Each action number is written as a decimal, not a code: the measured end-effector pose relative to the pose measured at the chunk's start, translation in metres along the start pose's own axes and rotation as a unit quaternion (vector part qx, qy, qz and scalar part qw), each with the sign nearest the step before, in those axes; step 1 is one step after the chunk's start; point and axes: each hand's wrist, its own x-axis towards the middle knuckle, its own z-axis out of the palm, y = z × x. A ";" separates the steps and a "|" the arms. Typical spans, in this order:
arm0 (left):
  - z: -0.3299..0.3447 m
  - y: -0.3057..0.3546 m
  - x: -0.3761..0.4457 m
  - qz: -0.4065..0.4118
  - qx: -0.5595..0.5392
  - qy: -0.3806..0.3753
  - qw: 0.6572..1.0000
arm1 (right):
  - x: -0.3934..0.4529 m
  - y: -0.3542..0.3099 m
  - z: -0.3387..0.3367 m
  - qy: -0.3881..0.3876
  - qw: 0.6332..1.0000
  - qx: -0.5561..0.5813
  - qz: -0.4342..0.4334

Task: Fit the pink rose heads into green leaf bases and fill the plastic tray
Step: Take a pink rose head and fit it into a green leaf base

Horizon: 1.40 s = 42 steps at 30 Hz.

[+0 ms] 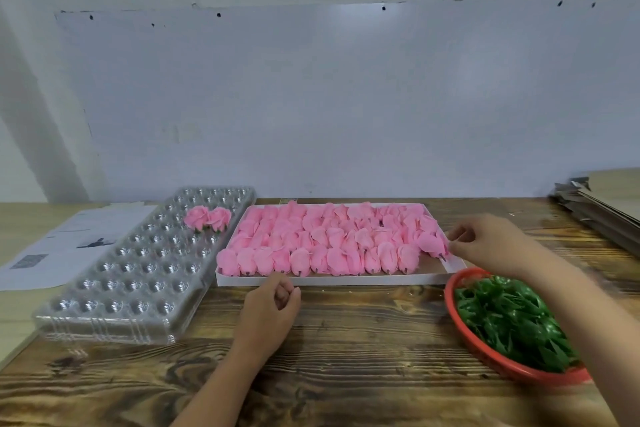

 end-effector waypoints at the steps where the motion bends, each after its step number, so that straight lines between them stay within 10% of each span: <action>1: 0.000 0.000 0.000 -0.002 0.000 0.001 1.000 | 0.007 -0.001 0.006 -0.012 1.000 -0.008 0.003; 16: -0.002 0.003 0.000 -0.023 -0.009 0.012 1.000 | 0.076 -0.026 0.086 -0.085 0.970 0.088 0.210; 42: -0.004 0.003 0.000 -0.046 -0.027 0.008 0.999 | 0.072 -0.015 0.078 -0.053 0.930 0.276 0.237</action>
